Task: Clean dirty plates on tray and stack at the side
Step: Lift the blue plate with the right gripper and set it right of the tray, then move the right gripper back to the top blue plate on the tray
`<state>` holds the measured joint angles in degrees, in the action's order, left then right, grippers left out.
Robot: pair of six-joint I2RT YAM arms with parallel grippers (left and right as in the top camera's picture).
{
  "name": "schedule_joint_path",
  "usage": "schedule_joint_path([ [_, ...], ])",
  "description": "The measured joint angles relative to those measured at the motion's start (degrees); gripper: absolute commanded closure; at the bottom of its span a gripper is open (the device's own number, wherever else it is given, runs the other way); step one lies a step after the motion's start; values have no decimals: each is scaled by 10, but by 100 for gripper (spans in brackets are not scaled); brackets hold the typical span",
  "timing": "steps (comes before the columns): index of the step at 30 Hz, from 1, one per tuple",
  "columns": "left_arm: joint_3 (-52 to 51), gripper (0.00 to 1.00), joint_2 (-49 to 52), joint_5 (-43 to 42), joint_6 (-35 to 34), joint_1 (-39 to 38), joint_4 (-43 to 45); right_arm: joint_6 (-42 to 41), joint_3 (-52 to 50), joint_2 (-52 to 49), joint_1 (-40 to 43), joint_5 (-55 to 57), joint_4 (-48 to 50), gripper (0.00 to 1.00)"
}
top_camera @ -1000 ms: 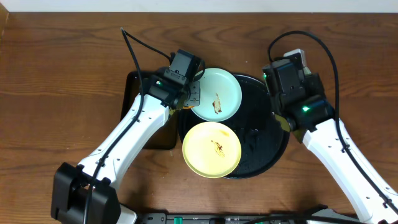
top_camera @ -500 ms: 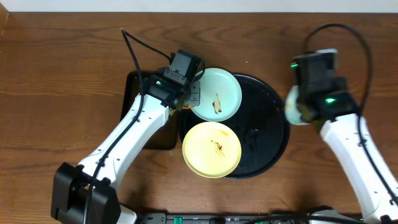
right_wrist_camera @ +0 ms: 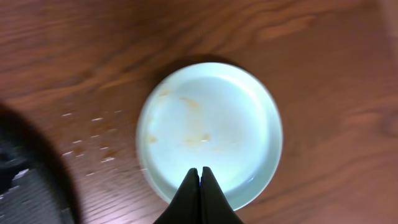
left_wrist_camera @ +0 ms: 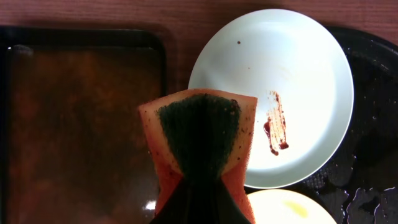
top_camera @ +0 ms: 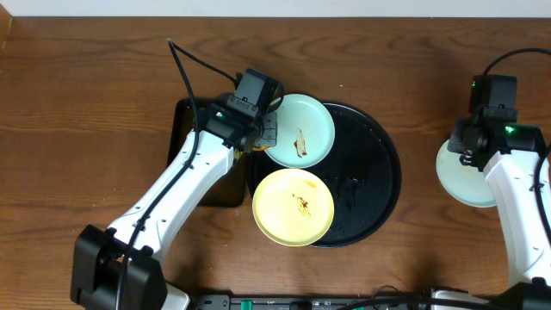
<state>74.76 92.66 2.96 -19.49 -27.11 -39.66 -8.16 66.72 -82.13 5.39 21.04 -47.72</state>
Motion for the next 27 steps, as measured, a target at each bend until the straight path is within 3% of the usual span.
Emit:
schedule_joint_path([
  [6, 0, 93, 0, 0, 0, 0, 0, 0, 0, 0, 0, -146, 23, 92],
  [10, 0, 92, 0, 0, 0, 0, 0, 7, 0, 0, -2, -286, 64, 72],
  [15, 0, 92, 0, 0, 0, 0, 14, 12, 0, -4, -44, -405, 117, 68],
  [18, 0, 92, 0, 0, 0, 0, 27, 12, 1, -25, -86, -432, 150, 62],
  [27, 0, 92, 4, -14, 3, -3, 86, -17, 1, -163, -197, -404, 218, 61],
])
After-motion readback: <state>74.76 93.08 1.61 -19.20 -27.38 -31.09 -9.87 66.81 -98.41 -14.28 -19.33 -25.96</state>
